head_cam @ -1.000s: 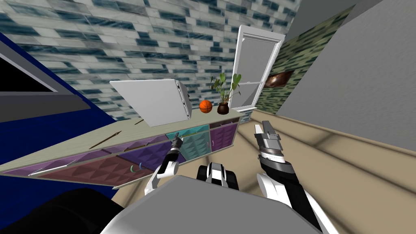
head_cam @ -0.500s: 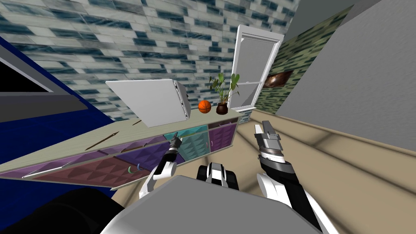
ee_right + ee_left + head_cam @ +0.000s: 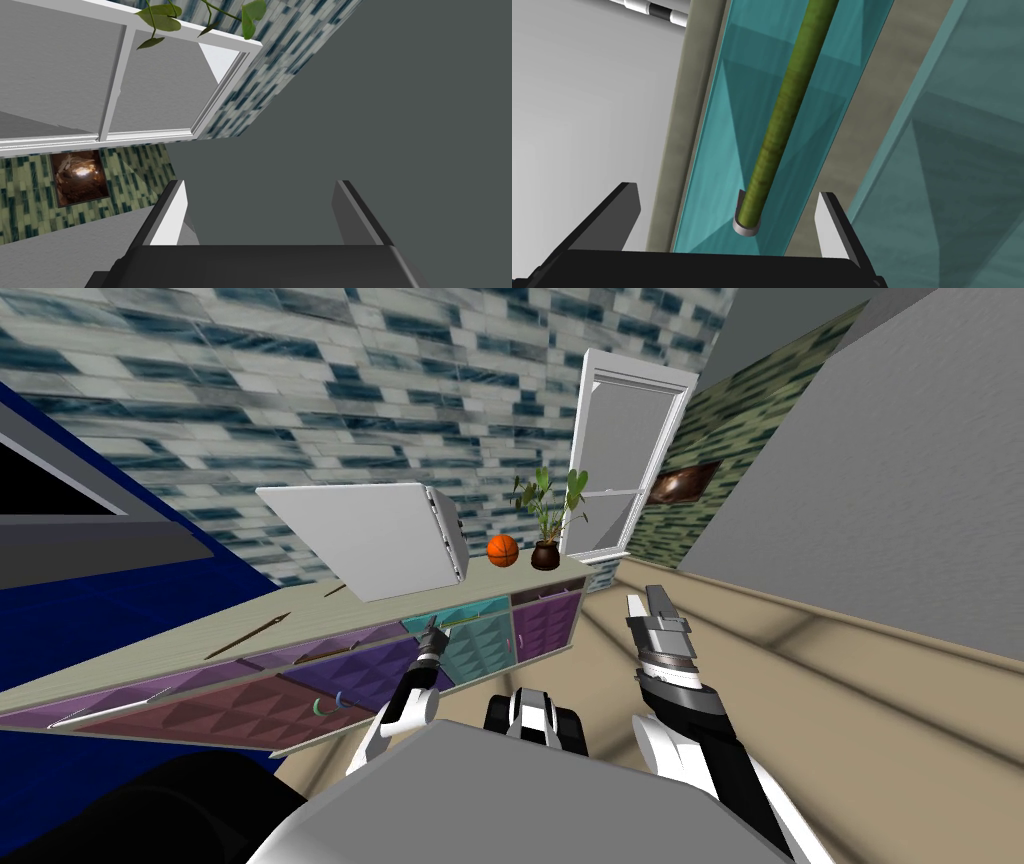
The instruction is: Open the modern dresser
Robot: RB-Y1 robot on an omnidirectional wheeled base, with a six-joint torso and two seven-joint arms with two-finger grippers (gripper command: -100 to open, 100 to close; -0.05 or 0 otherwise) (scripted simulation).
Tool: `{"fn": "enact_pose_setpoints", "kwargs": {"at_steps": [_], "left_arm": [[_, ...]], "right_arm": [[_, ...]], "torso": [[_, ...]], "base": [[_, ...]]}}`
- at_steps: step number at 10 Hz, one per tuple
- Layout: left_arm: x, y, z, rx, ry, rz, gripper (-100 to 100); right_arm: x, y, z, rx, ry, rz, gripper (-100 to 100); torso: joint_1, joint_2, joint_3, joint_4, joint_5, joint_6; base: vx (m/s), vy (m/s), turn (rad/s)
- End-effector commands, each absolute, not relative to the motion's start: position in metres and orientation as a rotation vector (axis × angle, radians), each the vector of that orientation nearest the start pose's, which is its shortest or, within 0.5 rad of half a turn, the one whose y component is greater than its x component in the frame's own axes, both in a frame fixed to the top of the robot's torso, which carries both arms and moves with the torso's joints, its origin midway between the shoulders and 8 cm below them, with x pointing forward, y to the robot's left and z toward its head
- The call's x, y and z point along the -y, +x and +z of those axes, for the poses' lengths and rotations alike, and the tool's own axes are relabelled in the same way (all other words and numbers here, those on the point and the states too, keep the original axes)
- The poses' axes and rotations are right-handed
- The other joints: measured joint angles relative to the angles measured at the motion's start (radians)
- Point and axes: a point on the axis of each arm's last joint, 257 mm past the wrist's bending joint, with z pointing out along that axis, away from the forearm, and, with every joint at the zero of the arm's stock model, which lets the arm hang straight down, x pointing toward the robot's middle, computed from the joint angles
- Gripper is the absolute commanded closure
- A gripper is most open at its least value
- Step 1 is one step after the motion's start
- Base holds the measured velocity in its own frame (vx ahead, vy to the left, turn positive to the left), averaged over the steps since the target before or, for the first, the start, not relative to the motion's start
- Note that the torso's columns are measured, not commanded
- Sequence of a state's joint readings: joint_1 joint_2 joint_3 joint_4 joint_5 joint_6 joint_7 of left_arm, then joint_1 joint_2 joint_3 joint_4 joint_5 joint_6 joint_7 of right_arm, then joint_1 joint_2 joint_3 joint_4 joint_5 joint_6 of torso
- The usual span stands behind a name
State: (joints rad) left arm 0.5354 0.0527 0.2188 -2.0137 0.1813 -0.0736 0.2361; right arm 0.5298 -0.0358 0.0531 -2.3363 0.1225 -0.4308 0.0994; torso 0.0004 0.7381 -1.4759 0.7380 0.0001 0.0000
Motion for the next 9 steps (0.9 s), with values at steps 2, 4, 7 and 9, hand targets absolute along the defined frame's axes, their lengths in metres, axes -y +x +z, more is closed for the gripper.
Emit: {"fn": "enact_pose_setpoints", "kwargs": {"at_steps": [2,4,7,9], "left_arm": [[-0.4096,0.3646,-0.2087,-0.707,-1.503,-1.151,-100],[-0.4121,0.3625,-0.2018,-0.714,-1.497,-1.146,-100],[-0.4099,0.3620,-0.2017,-0.714,-1.493,-1.150,100],[-0.4090,0.3599,-0.1995,-0.714,-1.491,-1.152,100]], "right_arm": [[0.2479,0.3466,0.0241,-0.760,0.551,1.164,0],[0.2479,0.3466,0.0241,-0.760,0.551,1.164,0],[0.2479,0.3466,0.0241,-0.760,0.551,1.164,0],[0.2479,0.3467,0.0242,-0.760,0.551,1.164,0]], "torso": [[0.000,0.000,0.000,0.000,0.000,0.000],[0.000,0.000,0.000,0.000,0.000,0.000],[-0.001,0.002,0.001,0.000,0.000,0.000],[-0.004,0.012,0.007,0.005,-0.002,-0.002]], "base": [[0.000,0.000,0.000],[0.047,0.015,-0.014],[-0.001,-0.009,-0.007],[-0.147,-0.076,0.010]]}}
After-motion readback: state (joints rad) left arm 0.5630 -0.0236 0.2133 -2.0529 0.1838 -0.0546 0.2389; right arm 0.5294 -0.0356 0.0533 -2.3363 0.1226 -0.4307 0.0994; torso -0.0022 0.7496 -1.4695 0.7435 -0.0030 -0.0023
